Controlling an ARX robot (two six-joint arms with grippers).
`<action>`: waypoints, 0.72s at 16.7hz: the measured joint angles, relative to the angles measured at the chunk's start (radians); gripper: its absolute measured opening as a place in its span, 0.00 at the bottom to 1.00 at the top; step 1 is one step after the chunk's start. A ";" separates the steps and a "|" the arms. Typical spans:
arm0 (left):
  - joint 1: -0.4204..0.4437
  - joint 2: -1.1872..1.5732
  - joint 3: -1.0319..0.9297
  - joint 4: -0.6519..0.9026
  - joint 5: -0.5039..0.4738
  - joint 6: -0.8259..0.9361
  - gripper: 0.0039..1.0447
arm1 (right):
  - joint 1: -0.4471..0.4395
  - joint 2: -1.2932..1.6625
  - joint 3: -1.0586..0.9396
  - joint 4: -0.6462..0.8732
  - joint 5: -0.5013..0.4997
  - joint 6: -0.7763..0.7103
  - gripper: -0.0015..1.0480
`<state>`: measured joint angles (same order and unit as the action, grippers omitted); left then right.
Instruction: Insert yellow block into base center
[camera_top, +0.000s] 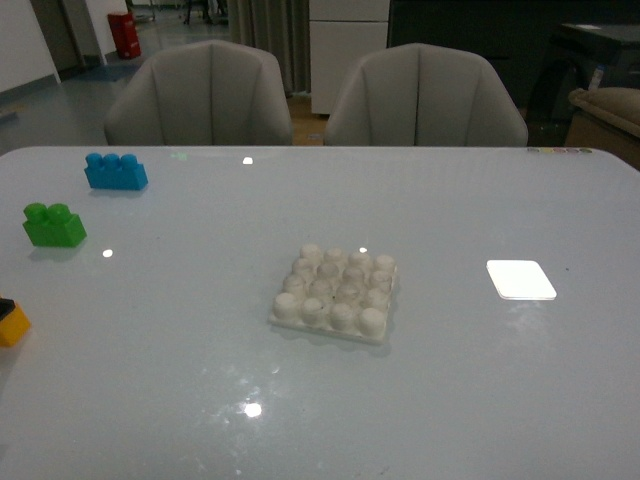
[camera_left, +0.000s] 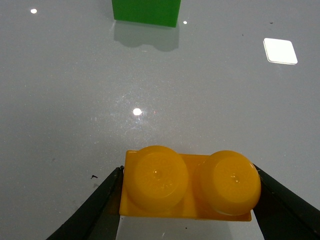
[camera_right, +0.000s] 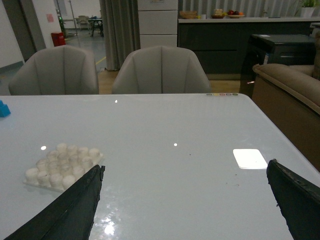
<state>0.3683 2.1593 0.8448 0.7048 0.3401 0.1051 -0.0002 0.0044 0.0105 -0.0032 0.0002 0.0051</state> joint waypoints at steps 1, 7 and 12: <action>0.000 0.000 -0.002 0.009 0.000 -0.004 0.63 | 0.000 0.000 0.000 0.000 0.000 0.000 0.94; -0.011 -0.024 -0.034 0.016 0.002 -0.011 0.61 | 0.000 0.000 0.000 0.000 0.000 0.000 0.94; -0.029 -0.054 -0.058 0.014 0.005 -0.023 0.61 | 0.000 0.000 0.000 0.000 0.000 0.000 0.94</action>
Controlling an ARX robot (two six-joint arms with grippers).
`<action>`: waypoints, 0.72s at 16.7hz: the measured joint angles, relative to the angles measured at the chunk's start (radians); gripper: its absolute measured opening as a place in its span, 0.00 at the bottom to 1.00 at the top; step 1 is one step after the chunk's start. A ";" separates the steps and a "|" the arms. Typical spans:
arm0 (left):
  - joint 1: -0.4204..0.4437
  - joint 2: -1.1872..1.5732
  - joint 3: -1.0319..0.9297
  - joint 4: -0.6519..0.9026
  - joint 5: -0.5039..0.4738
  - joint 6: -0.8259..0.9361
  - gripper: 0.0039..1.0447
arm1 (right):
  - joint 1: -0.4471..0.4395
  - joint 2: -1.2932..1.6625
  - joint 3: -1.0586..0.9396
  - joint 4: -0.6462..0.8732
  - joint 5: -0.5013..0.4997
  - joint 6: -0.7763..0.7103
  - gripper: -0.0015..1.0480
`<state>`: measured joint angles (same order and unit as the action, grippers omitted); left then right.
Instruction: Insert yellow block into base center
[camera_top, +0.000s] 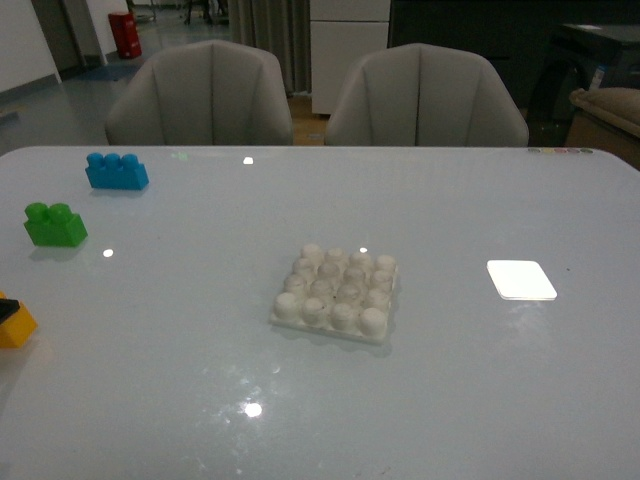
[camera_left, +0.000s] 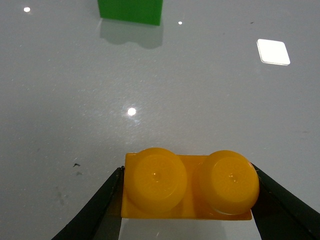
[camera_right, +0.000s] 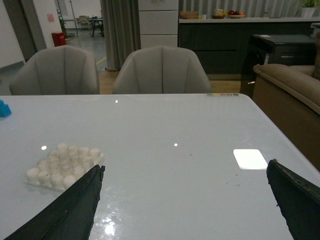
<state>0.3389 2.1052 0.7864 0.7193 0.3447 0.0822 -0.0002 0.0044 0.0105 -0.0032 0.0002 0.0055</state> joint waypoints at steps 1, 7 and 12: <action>-0.011 -0.019 -0.009 -0.001 -0.001 -0.004 0.61 | 0.000 0.000 0.000 0.000 0.000 0.000 0.94; -0.283 -0.241 -0.050 -0.052 -0.134 -0.090 0.60 | 0.000 0.000 0.000 0.000 0.000 0.000 0.94; -0.729 -0.207 0.101 -0.092 -0.289 -0.226 0.60 | 0.000 0.000 0.000 0.000 0.000 0.000 0.94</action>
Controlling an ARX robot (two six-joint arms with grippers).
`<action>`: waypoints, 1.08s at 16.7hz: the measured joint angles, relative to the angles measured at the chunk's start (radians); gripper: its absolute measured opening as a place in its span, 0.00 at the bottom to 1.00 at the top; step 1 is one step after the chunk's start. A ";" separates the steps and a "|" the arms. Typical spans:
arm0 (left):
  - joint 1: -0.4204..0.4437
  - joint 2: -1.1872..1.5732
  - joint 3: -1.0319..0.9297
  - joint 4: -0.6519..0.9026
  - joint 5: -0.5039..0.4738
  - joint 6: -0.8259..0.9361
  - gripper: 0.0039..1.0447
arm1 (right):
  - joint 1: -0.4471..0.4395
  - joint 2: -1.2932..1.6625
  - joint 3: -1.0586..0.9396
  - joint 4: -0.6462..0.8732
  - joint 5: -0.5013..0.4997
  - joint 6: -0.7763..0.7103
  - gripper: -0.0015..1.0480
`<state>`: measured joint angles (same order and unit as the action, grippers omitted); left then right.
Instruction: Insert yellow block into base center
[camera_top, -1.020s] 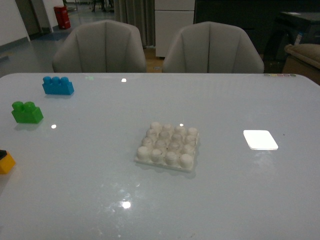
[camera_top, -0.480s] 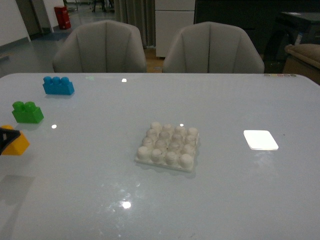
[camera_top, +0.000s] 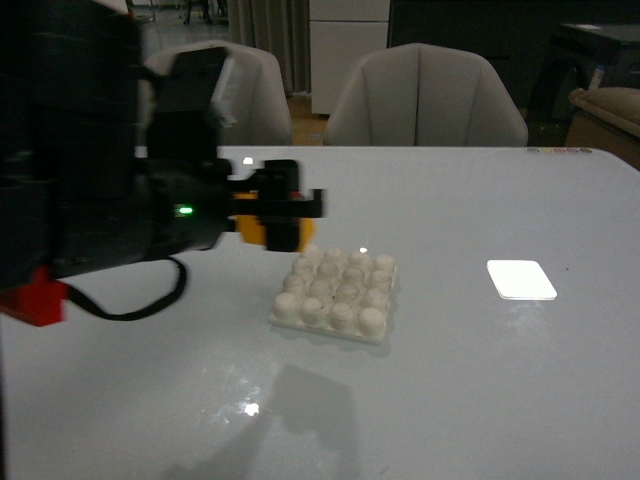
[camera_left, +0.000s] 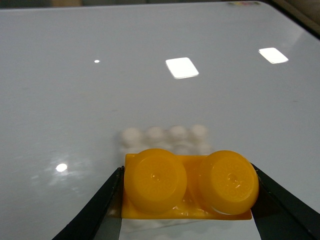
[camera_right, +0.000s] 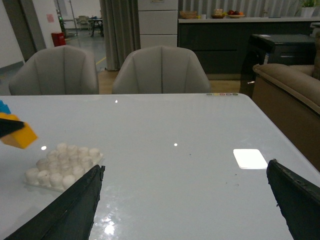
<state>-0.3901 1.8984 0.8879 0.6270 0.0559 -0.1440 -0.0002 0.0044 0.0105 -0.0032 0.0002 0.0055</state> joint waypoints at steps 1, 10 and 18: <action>-0.066 0.032 0.037 -0.011 -0.013 -0.018 0.60 | 0.000 0.000 0.000 0.000 0.000 0.000 0.94; -0.157 0.313 0.262 -0.082 -0.178 -0.112 0.60 | 0.000 0.000 0.000 0.000 0.000 0.000 0.94; -0.136 0.344 0.298 -0.080 -0.194 -0.013 0.60 | 0.000 0.000 0.000 0.000 0.000 0.000 0.94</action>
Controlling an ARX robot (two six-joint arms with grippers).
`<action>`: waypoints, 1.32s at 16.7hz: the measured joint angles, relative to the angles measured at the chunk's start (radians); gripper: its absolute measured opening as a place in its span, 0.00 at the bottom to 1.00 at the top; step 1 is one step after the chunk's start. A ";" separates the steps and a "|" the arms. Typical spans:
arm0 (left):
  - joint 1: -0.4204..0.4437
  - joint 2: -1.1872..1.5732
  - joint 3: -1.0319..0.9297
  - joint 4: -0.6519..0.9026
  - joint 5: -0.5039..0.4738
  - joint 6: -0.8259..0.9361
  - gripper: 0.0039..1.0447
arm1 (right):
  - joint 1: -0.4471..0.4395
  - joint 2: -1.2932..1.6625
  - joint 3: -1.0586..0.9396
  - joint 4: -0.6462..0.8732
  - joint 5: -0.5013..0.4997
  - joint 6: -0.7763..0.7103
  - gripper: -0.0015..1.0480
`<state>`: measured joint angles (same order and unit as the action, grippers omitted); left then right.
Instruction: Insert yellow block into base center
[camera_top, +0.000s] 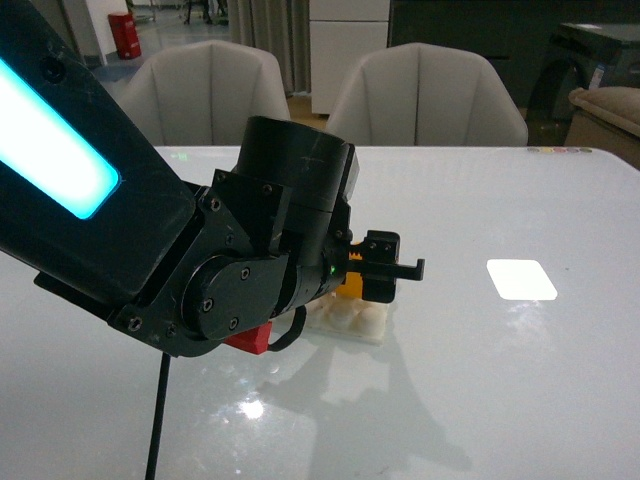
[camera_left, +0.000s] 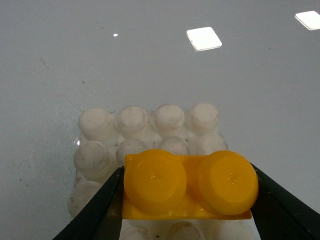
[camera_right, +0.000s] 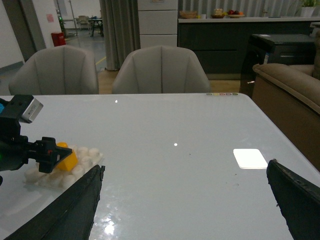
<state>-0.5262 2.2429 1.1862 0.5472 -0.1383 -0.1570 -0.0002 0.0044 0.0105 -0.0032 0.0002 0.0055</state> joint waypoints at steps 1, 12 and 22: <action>0.000 0.000 0.000 -0.002 -0.001 0.006 0.60 | 0.000 0.000 0.000 0.000 0.000 0.000 0.94; 0.009 0.043 0.015 -0.036 -0.011 0.014 0.60 | 0.000 0.000 0.000 0.000 0.000 0.000 0.94; 0.021 0.051 0.041 -0.043 0.021 -0.031 0.94 | 0.000 0.000 0.000 0.000 0.000 0.000 0.94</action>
<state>-0.5049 2.2940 1.2270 0.5041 -0.1169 -0.1883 -0.0002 0.0044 0.0105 -0.0032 -0.0002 0.0055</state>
